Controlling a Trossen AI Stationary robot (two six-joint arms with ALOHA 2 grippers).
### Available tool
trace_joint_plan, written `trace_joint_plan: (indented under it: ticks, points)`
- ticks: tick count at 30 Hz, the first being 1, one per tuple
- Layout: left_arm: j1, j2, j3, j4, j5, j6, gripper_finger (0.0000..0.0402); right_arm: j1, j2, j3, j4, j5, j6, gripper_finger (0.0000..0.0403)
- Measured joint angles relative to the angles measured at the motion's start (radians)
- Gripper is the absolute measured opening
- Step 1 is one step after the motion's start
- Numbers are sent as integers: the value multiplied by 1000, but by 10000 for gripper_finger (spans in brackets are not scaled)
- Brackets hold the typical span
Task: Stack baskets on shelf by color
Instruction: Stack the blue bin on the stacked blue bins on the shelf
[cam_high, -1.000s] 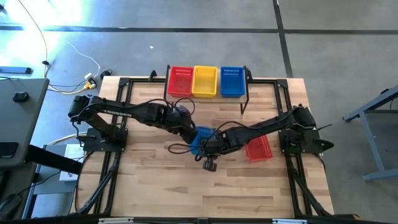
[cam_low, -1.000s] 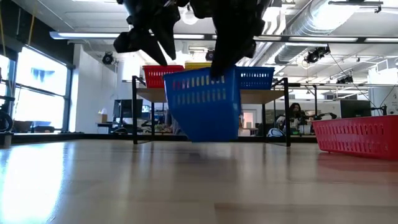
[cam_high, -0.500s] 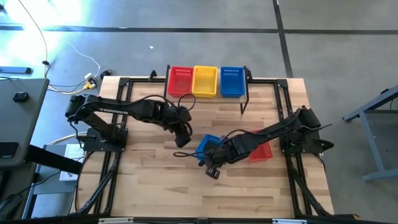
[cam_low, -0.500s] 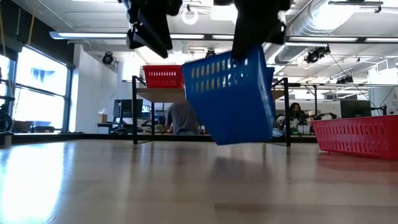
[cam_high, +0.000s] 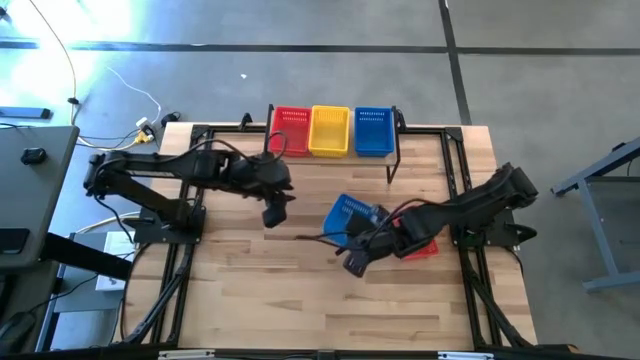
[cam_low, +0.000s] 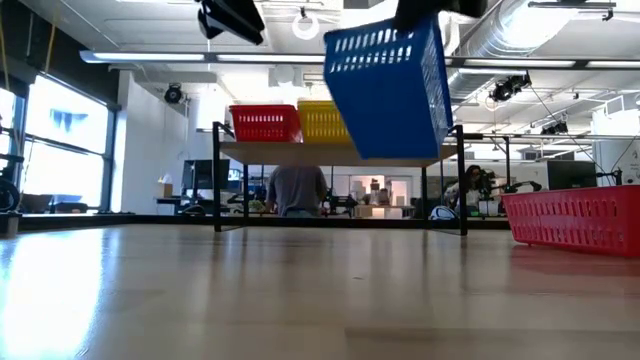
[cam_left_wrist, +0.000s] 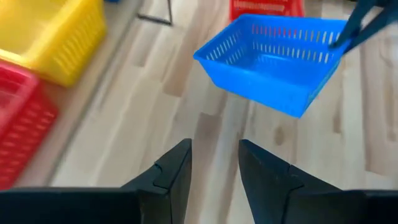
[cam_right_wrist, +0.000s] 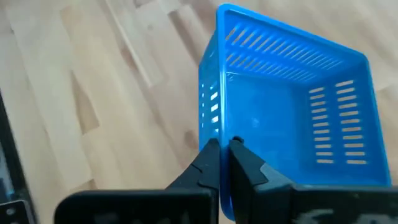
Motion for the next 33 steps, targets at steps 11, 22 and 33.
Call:
trace_joint_plan:
  ticks: [11, 22, 33]
  points:
    - [10, -44, 0, 1, -71, 101, 120, -46, -213, 0, -65, 159, -307, 0]
    - [93, -44, 0, 13, -72, 75, 120, -253, -447, 0, -113, 227, -773, 0]
    - [182, -43, 0, 85, -71, 21, 118, -559, -519, 0, -109, 5, -1191, 0]
